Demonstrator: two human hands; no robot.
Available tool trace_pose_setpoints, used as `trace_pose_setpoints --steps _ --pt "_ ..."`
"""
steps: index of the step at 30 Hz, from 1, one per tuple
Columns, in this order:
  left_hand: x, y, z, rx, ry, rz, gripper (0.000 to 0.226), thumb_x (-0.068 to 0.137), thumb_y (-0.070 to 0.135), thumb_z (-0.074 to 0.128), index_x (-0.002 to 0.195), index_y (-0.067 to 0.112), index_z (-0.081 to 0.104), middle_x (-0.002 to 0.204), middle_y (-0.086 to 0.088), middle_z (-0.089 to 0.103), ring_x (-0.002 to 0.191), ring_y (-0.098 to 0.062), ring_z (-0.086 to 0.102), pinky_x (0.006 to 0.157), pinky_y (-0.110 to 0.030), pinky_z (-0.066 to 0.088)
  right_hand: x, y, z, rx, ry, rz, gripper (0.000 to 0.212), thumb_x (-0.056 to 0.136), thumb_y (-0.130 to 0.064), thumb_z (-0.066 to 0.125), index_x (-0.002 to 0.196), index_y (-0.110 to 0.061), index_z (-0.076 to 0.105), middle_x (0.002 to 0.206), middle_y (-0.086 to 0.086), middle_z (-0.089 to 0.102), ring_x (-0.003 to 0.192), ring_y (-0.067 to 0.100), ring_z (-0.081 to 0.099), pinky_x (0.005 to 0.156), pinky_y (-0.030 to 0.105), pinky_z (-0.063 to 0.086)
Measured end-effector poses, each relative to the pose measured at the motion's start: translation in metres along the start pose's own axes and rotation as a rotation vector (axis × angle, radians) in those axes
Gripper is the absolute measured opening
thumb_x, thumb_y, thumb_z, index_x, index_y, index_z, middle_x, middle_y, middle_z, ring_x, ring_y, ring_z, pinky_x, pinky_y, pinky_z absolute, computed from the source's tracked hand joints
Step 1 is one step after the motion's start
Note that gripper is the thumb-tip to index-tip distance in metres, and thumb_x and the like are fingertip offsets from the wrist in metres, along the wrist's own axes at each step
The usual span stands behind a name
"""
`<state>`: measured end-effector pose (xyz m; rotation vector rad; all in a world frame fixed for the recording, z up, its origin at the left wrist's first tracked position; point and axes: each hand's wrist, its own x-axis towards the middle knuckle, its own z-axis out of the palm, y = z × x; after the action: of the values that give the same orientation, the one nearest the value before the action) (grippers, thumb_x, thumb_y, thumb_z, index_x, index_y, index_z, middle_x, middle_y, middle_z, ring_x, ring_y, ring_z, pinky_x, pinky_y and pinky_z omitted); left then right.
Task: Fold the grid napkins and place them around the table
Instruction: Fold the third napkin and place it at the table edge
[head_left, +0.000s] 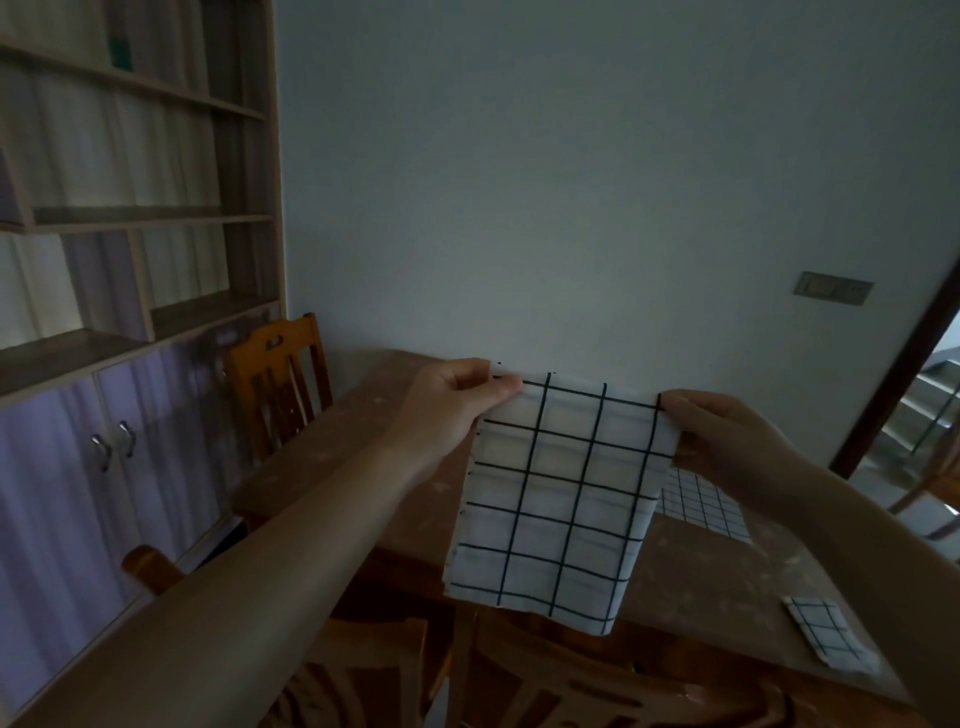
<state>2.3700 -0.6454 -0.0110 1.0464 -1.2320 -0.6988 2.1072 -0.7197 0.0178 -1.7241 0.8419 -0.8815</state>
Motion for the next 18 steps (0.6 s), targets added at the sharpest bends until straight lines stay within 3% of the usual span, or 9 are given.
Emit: trace_pose_setpoints --steps 3,8,13,18 --pt "-0.003 0.005 -0.001 -0.009 0.016 0.009 0.015 0.087 0.017 0.072 0.072 0.02 0.074 0.067 0.011 0.068 0.073 -0.002 0.064 0.072 -0.012 0.048 -0.002 -0.003 0.0 0.004 -0.009 0.02 0.032 0.093 -0.027 0.049 0.102 -0.003 0.069 0.106 0.021 0.07 0.1 0.034 0.067 0.091 0.045 0.054" --pt "-0.006 0.008 -0.003 0.0 0.049 -0.017 0.009 0.087 0.023 0.072 0.08 0.023 0.079 0.095 -0.016 0.074 0.087 -0.017 0.066 0.084 -0.027 0.049 -0.005 -0.005 -0.001 -0.024 -0.036 0.018 0.032 0.097 -0.024 0.044 0.101 -0.007 0.07 0.102 0.014 0.074 0.098 0.029 0.07 0.082 0.036 0.056" --pt "-0.009 0.011 -0.004 0.03 0.027 -0.019 0.01 0.088 0.021 0.071 0.082 0.026 0.077 0.084 0.009 0.077 0.089 -0.001 0.07 0.083 -0.018 0.047 -0.007 -0.005 -0.003 -0.076 -0.051 -0.013 0.033 0.09 -0.033 0.049 0.098 -0.013 0.074 0.103 0.012 0.074 0.099 0.029 0.07 0.09 0.041 0.053" --pt "-0.01 0.014 -0.013 0.085 -0.078 -0.022 0.009 0.088 0.025 0.07 0.088 0.02 0.078 0.092 0.004 0.076 0.1 -0.01 0.068 0.095 -0.028 0.045 -0.012 -0.011 -0.005 -0.139 -0.06 -0.053 0.032 0.099 -0.023 0.043 0.104 -0.008 0.071 0.103 0.012 0.074 0.1 0.028 0.069 0.089 0.034 0.056"
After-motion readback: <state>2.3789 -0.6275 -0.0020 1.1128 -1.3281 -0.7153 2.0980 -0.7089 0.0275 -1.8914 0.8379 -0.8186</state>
